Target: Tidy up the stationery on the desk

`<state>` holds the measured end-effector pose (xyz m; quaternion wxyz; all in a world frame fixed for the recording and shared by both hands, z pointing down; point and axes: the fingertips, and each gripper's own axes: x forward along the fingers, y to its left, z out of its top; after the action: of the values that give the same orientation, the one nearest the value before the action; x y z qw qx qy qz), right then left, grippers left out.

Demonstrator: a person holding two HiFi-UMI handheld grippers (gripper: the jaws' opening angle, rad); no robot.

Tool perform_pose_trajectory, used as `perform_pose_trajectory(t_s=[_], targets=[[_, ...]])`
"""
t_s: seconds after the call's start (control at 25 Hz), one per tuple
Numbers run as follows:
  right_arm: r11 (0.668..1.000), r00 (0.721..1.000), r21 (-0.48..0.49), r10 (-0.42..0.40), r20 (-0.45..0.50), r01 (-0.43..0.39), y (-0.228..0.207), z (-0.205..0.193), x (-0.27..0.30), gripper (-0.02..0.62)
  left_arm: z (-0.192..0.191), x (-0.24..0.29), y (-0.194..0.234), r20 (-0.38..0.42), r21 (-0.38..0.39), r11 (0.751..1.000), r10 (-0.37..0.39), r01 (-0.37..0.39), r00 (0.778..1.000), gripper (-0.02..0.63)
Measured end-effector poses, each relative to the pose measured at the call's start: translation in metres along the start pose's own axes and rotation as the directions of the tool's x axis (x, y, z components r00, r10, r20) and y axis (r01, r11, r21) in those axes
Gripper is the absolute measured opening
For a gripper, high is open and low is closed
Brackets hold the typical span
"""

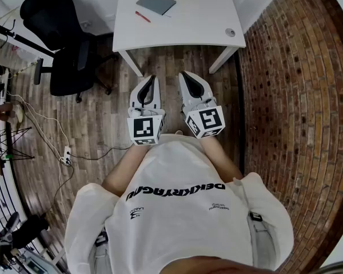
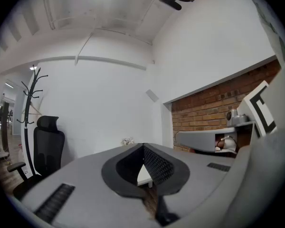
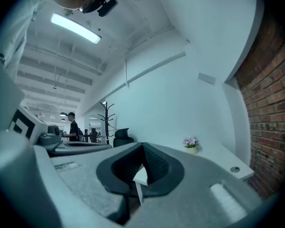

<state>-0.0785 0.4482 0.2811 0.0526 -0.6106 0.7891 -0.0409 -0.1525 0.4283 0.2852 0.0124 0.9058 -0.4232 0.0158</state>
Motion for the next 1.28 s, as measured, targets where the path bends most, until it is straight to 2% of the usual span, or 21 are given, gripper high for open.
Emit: perform_pose_trajectory(t_s=[0.16, 0.32, 0.72, 0.96, 1.08, 1.28], targets=[[1.000, 1.000, 0.008, 0.018, 0.010, -0.018, -0.016, 0.004, -0.011, 0.000, -0.003, 0.008, -0.018, -0.008, -0.011, 1.000, 0.013, -0.013, 1.000, -0.002], [1.000, 1.000, 0.003, 0.008, 0.012, -0.008, -0.033, 0.004, -0.022, 0.000, -0.016, 0.012, -0.039, -0.041, 0.014, 1.000, 0.006, -0.005, 0.999, -0.002], [0.999, 0.999, 0.004, 0.034, -0.021, -0.034, -0.038, -0.008, -0.007, 0.000, -0.031, 0.024, -0.027, -0.069, -0.003, 0.999, 0.041, -0.041, 0.997, -0.002], [1.000, 0.999, -0.019, 0.014, -0.040, -0.015, -0.071, -0.014, 0.025, 0.000, -0.037, 0.074, -0.018, -0.048, -0.032, 0.999, 0.022, -0.024, 0.999, -0.002], [1.000, 0.998, -0.021, 0.006, -0.057, -0.008, -0.093, -0.017, 0.052, 0.000, -0.037, 0.111, -0.009, -0.051, -0.071, 0.997, 0.015, -0.019, 0.999, -0.002], [1.000, 0.996, -0.025, 0.000, -0.086, -0.002, -0.123, -0.020, 0.114, 0.000, -0.039, 0.174, 0.018, -0.065, -0.093, 0.996, -0.001, -0.005, 0.998, -0.002]])
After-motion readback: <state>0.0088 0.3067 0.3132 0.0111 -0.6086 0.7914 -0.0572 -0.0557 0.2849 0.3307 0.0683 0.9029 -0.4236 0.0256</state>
